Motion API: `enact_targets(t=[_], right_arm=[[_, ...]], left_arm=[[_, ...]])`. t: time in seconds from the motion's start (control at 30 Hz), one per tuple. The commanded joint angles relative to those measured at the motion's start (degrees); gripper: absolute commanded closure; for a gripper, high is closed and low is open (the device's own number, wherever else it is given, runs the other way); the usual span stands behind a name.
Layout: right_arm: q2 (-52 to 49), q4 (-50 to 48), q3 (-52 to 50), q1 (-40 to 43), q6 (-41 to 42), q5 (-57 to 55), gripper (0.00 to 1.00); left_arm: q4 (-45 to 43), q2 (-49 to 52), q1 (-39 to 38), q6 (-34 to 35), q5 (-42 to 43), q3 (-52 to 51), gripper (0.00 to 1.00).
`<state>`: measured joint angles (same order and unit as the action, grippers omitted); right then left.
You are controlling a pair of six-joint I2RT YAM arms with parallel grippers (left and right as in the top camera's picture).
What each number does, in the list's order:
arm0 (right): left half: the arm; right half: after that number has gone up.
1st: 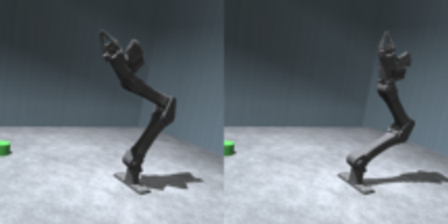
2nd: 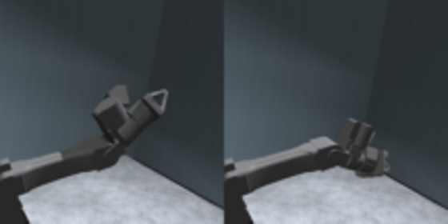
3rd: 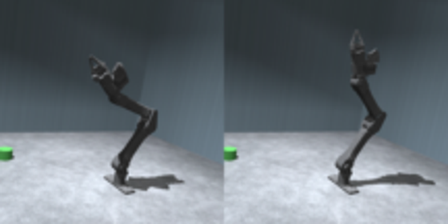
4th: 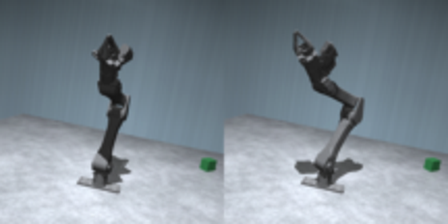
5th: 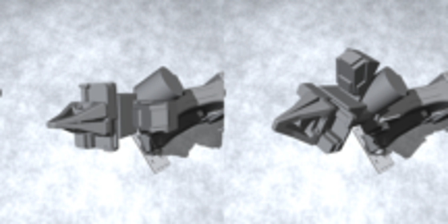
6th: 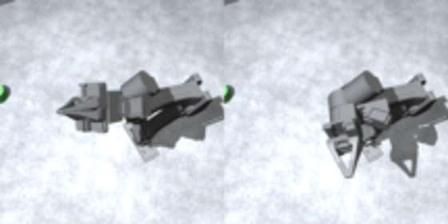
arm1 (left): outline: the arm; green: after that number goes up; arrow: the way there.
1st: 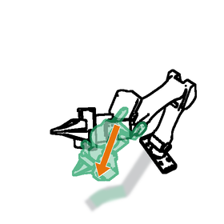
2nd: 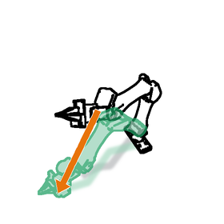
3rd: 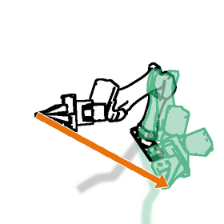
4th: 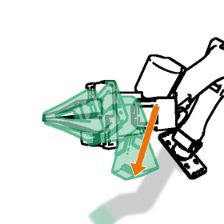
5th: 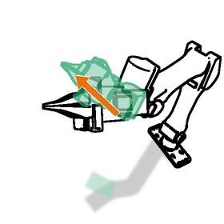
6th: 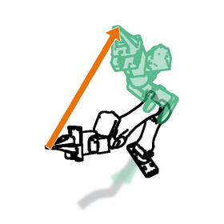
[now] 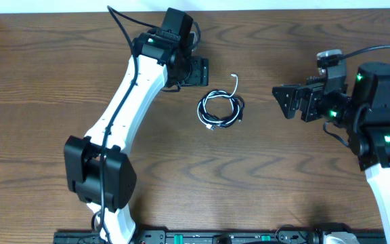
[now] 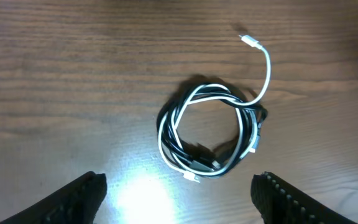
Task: Untangle cables
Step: 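Lower the left gripper onto the coil and grasp the cable bundle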
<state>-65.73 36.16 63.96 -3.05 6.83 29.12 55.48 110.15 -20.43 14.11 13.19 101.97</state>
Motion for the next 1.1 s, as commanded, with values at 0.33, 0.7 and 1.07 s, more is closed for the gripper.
enact_targets(t=[0.33, 0.7, 1.07], right_arm=[[-4.7, 0.9, 0.8, 0.4, -0.7, 2.1, 0.02], [-4.8, 1.1, 0.8, 0.4, -0.7, -0.5, 0.01], [-4.8, 2.3, 0.8, -0.4, -0.7, -0.7, 0.01]], left_arm=[[-3.1, 12.4, -0.3, -2.1, 0.0, -0.6, 0.51], [-4.9, 17.8, -3.9, -1.4, -0.6, -0.6, 0.65], [-9.1, 18.3, -4.4, 0.1, -3.8, -0.8, 0.66]])
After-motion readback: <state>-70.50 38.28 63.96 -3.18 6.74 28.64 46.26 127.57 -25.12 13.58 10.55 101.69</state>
